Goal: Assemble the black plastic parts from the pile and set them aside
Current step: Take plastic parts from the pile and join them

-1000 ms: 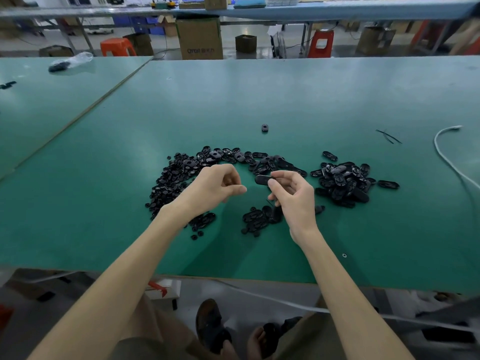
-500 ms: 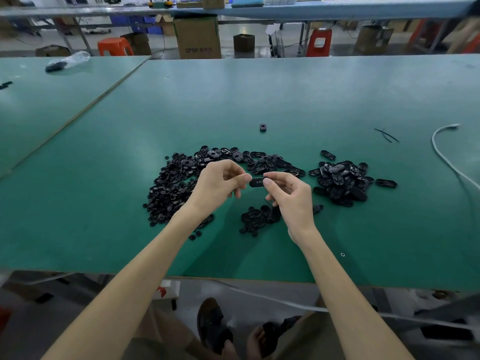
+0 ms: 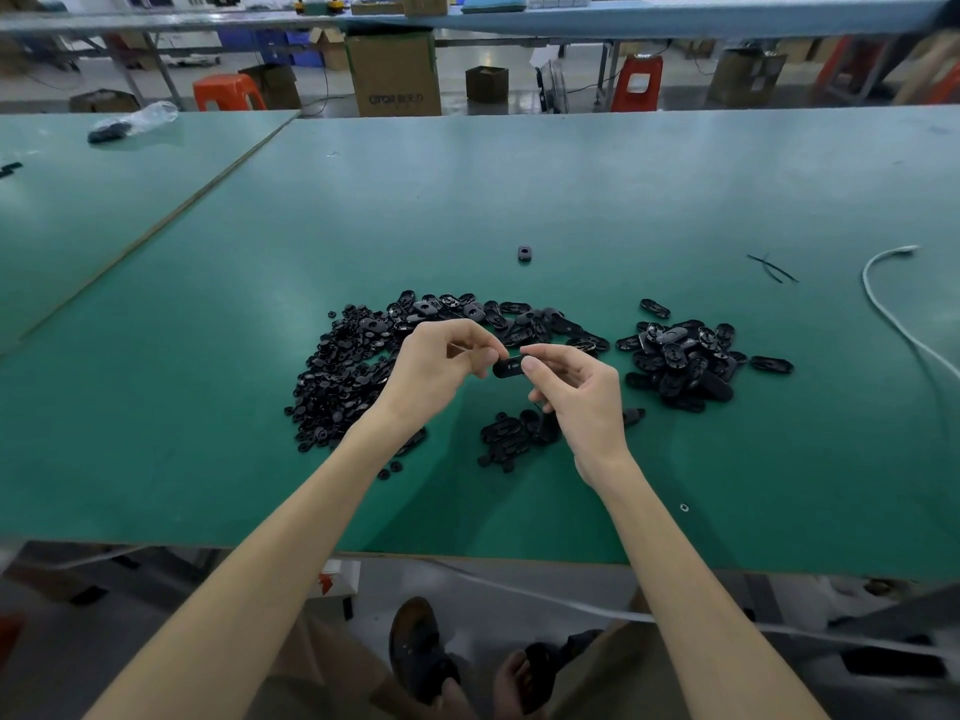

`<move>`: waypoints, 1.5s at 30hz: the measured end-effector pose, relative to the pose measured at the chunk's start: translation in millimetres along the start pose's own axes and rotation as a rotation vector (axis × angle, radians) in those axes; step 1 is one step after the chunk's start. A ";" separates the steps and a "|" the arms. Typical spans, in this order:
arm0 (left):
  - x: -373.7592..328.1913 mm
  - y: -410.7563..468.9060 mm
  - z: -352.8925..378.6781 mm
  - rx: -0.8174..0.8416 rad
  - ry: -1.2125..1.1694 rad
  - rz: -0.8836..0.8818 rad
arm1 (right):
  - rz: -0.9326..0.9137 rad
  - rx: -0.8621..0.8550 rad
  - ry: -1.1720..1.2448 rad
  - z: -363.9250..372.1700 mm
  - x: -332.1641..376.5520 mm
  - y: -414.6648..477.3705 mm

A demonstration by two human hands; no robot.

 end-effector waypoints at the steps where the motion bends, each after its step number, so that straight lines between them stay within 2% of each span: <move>1: -0.5 0.0 0.1 0.004 -0.007 0.004 | 0.000 0.000 -0.002 0.1 0.1 -0.1; 9: -4.2 -1.6 3.3 -0.053 0.049 0.041 | 0.004 0.001 -0.003 0.4 -0.6 0.5; 23: -9.6 -5.2 12.6 0.026 0.292 0.245 | -0.017 0.055 -0.007 1.9 -1.4 -0.2; 34: -2.0 -4.8 12.9 0.070 0.176 0.169 | 0.014 0.058 0.017 1.3 -2.3 0.2; 41: -9.9 0.0 6.7 0.110 0.265 0.245 | 0.004 0.061 0.013 1.8 -1.0 -0.7; 45: -14.6 -3.2 7.8 0.109 0.358 0.364 | -0.007 0.065 0.009 2.1 1.0 -1.7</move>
Point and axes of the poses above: each hand's wrist, its own y-axis towards the middle knuckle, its own z-axis out of the palm, x = y × z, the point moved 4 cm from there along y, towards the middle knuckle, and after that the axes turned 7 degrees about -x, right-handed, at the moved point
